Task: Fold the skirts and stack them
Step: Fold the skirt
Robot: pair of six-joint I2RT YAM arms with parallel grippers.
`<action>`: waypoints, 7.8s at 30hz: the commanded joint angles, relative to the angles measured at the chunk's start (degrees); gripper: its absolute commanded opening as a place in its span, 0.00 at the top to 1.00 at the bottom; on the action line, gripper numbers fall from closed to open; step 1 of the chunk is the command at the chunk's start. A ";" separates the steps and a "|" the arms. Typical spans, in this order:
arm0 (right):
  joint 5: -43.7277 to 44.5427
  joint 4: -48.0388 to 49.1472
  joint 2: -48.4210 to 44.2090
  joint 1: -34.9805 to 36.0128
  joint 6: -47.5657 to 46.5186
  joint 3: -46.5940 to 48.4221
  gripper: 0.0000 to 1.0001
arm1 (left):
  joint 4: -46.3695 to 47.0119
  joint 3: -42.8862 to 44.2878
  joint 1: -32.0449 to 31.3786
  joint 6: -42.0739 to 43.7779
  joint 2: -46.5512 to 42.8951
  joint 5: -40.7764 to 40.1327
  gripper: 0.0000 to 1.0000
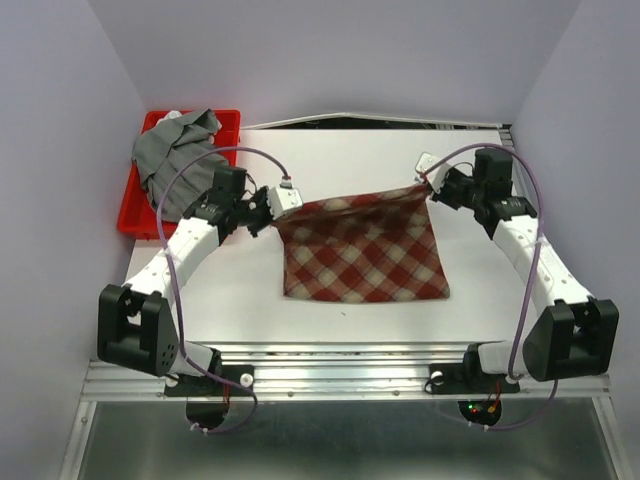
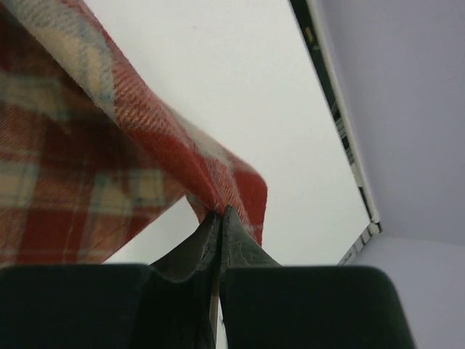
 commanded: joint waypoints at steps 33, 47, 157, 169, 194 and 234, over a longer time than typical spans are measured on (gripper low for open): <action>1.81 -16.89 -17.18 -1.24 -6.02 -18.14 0.99 | -16.52 -2.34 -12.31 1.17 -7.50 -8.80 1.00; 1.11 -27.03 -34.14 -1.24 -17.00 -32.62 0.99 | -17.69 -15.68 -20.64 1.09 -14.28 -7.57 1.00; 9.63 0.93 0.21 -1.24 -6.47 -25.26 0.99 | 7.80 -24.48 -39.82 -9.55 2.95 -28.22 0.02; 8.32 -2.14 -0.76 -3.00 -9.01 -24.20 0.99 | 7.80 -24.75 -39.82 -10.08 4.71 -27.95 0.02; -14.97 -21.66 -0.78 -3.00 28.49 -1.44 0.31 | -0.47 -3.05 -30.17 -27.98 -4.80 -5.82 0.22; -24.19 -3.74 28.44 3.07 63.83 15.58 0.35 | 26.87 1.26 -16.36 -56.65 4.43 16.86 0.27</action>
